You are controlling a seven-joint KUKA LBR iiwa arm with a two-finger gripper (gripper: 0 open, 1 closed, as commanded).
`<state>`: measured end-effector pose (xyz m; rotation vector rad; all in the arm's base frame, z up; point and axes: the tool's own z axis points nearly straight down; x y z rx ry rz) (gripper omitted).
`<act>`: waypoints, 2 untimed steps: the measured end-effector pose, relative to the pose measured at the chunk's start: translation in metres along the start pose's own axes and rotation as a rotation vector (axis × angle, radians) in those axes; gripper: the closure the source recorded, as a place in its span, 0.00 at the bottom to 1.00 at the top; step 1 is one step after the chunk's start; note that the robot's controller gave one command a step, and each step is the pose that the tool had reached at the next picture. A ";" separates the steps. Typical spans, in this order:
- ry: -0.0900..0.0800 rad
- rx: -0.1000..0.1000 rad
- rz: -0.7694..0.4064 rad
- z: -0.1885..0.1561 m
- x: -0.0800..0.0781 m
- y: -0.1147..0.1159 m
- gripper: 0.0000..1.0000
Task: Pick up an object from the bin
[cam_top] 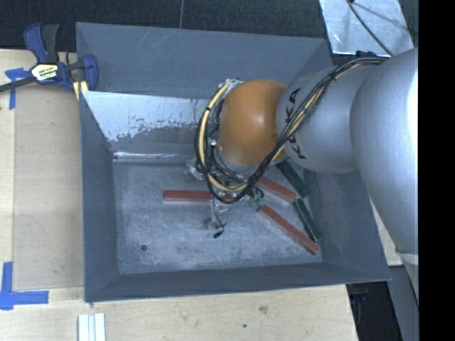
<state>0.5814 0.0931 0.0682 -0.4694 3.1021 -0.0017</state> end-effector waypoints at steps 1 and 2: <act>-0.004 -0.002 0.000 -0.003 -0.001 0.003 1.00; 0.000 -0.001 -0.057 -0.149 0.003 -0.015 1.00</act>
Offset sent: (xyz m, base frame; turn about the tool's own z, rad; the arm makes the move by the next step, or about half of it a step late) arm 0.0000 0.0000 0.0000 0.0000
